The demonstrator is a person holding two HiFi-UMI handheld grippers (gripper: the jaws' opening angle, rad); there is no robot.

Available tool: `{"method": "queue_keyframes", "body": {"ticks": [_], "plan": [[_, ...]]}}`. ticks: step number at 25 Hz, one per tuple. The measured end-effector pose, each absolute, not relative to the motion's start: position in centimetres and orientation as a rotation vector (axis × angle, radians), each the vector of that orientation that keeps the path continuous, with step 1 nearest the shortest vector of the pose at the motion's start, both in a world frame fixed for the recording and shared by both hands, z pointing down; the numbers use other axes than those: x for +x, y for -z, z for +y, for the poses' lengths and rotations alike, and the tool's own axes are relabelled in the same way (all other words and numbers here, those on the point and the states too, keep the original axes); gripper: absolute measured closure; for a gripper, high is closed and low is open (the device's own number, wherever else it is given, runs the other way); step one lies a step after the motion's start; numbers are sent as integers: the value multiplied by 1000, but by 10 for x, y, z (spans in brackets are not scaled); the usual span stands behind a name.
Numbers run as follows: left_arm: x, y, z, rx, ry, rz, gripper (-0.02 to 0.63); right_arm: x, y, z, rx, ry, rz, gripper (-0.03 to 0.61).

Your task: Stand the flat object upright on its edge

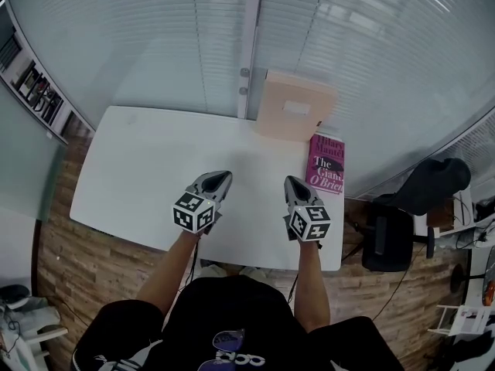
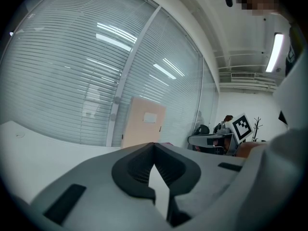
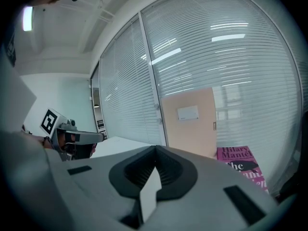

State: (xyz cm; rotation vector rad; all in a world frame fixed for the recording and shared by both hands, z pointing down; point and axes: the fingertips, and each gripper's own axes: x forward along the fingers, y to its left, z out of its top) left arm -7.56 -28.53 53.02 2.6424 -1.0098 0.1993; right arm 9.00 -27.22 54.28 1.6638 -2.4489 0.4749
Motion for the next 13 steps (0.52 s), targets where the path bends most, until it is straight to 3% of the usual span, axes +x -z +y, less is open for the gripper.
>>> {"method": "queue_keyframes", "body": {"ticks": [13], "plan": [[-69, -528, -282, 2652, -210, -1005, 592, 94, -539, -273, 1664, -474, -2458, 555]]}}
